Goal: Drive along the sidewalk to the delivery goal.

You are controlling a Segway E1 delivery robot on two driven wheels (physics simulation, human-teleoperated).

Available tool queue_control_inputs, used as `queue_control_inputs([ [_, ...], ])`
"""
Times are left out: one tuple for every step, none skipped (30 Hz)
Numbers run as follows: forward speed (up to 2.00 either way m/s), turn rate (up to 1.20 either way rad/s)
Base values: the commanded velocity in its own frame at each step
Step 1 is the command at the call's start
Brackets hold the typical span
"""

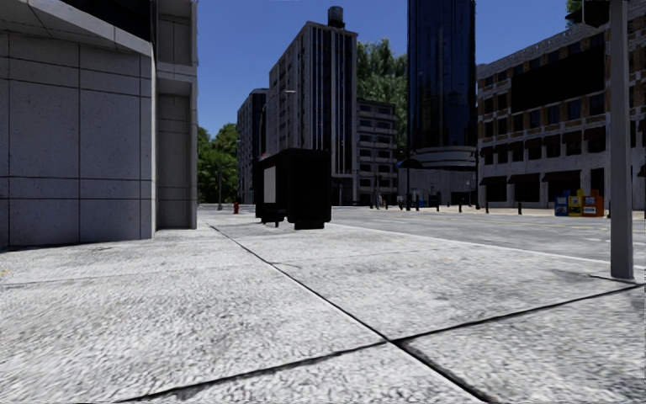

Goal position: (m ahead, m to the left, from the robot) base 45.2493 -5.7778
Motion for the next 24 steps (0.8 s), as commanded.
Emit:
queue_control_inputs([
  [2.00, 0.05],
  [2.00, 0.00],
  [2.00, 0.00],
  [2.00, 0.00],
  [2.00, 0.00],
  [2.00, 0.00],
  [2.00, 0.00],
  [2.00, 0.00],
  [2.00, 0.00],
  [2.00, 0.00],
  [2.00, 0.00],
  [2.00, 0.00],
  [2.00, 0.00],
  [2.00, 0.00],
  [2.00, 0.00],
  [2.00, 0.00],
  [2.00, 0.00],
  [2.00, 0.00],
  [2.00, 0.00],
  [2.00, 0.00],
  [2.00, 0.00],
  [2.00, 0.00],
  [2.00, 0.00],
  [2.00, 0.00],
])
